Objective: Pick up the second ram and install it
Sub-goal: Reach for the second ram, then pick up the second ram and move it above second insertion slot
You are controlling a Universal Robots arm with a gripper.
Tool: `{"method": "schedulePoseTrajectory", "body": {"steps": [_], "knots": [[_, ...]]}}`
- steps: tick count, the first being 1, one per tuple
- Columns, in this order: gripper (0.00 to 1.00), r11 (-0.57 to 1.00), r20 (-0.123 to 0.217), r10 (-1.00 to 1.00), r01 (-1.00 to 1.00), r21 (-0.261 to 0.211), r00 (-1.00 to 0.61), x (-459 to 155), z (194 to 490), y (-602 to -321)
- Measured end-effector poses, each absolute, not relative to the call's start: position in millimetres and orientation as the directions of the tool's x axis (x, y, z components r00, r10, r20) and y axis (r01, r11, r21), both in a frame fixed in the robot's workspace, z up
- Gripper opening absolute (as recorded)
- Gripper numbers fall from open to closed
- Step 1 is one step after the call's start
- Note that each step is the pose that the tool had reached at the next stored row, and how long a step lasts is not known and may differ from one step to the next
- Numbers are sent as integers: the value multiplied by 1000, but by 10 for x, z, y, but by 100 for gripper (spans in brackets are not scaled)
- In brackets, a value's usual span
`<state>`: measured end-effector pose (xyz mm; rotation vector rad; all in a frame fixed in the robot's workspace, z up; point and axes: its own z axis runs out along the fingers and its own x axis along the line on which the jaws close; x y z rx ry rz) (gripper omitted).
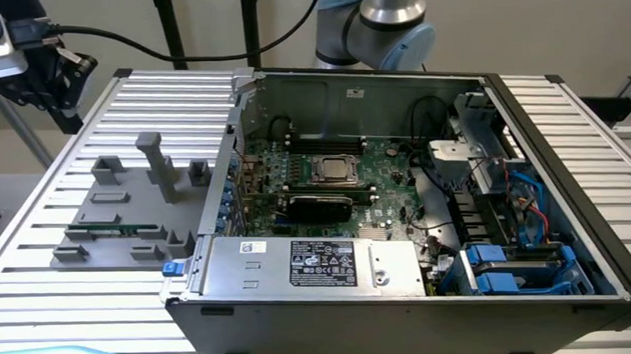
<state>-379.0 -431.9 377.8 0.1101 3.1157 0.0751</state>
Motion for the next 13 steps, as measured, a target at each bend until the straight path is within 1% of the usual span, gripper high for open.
{"method": "schedulePoseTrajectory", "body": {"steps": [3,13], "knots": [[11,996,-21,71,70,49,-997,-3895,3770,-4319],[11,996,-21,71,70,49,-997,-3895,3770,-4319]]}}
